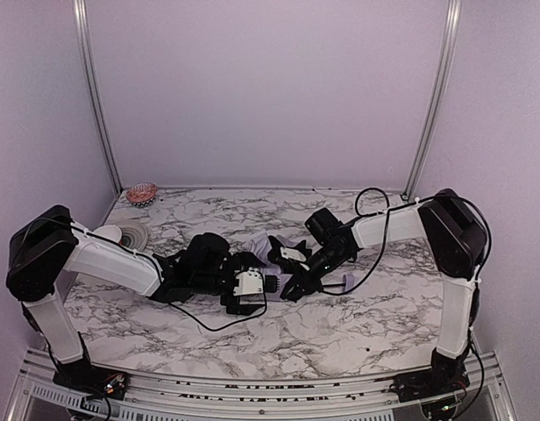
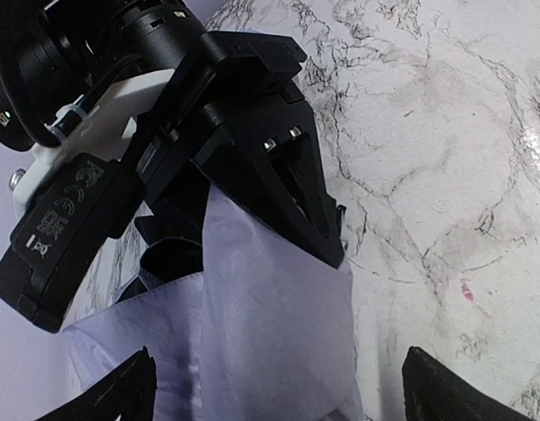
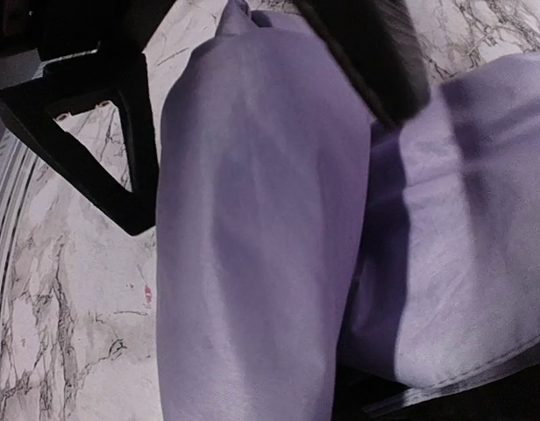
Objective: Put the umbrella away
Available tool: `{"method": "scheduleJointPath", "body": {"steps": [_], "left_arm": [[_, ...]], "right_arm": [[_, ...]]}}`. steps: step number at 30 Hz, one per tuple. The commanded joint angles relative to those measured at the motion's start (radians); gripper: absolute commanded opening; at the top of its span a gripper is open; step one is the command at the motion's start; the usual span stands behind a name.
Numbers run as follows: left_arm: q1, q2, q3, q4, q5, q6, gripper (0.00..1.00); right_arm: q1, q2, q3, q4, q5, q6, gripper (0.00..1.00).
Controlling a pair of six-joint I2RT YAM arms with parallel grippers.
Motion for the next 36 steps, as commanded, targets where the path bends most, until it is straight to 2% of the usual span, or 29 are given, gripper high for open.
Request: {"method": "scheduleJointPath", "body": {"steps": [1, 6, 9, 13, 18, 19, 20, 25, 29, 32, 36], "left_arm": [[-0.012, 0.065, 0.058, -0.041, -0.034, 0.068, 0.94], [-0.009, 0.137, 0.114, -0.176, -0.107, 0.07, 0.85], [-0.008, 0.167, 0.176, -0.286, -0.076, 0.042, 0.68], [-0.007, 0.186, 0.209, -0.361, -0.009, 0.0, 0.57], [-0.001, 0.196, 0.241, -0.447, 0.054, -0.05, 0.35], [0.0, 0.195, 0.242, -0.455, 0.062, -0.059, 0.27], [0.001, 0.196, 0.246, -0.465, 0.068, -0.071, 0.24], [0.013, 0.222, 0.281, -0.553, 0.119, -0.123, 0.2], [0.036, 0.259, 0.336, -0.626, 0.169, -0.201, 0.13], [0.055, 0.298, 0.396, -0.694, 0.22, -0.255, 0.13], [0.081, 0.349, 0.456, -0.783, 0.348, -0.284, 0.13]], "right_arm": [[0.008, 0.075, -0.044, -0.227, -0.087, 0.025, 0.15], [0.003, 0.061, -0.029, -0.234, -0.107, 0.006, 0.18], [-0.006, 0.053, -0.023, -0.22, -0.113, 0.018, 0.27], [-0.024, 0.027, -0.024, -0.153, -0.109, 0.056, 0.43], [-0.057, -0.047, -0.049, -0.065, -0.096, 0.091, 0.51], [-0.065, -0.065, -0.056, -0.048, -0.093, 0.096, 0.54], [-0.071, -0.089, -0.065, -0.031, -0.087, 0.097, 0.57], [-0.081, -0.284, -0.187, 0.109, -0.034, 0.101, 0.61], [-0.073, -0.503, -0.393, 0.373, 0.055, 0.162, 0.67], [-0.027, -0.665, -0.582, 0.591, 0.195, 0.152, 0.68], [0.146, -0.717, -0.72, 0.743, 0.465, -0.053, 0.72]]}}
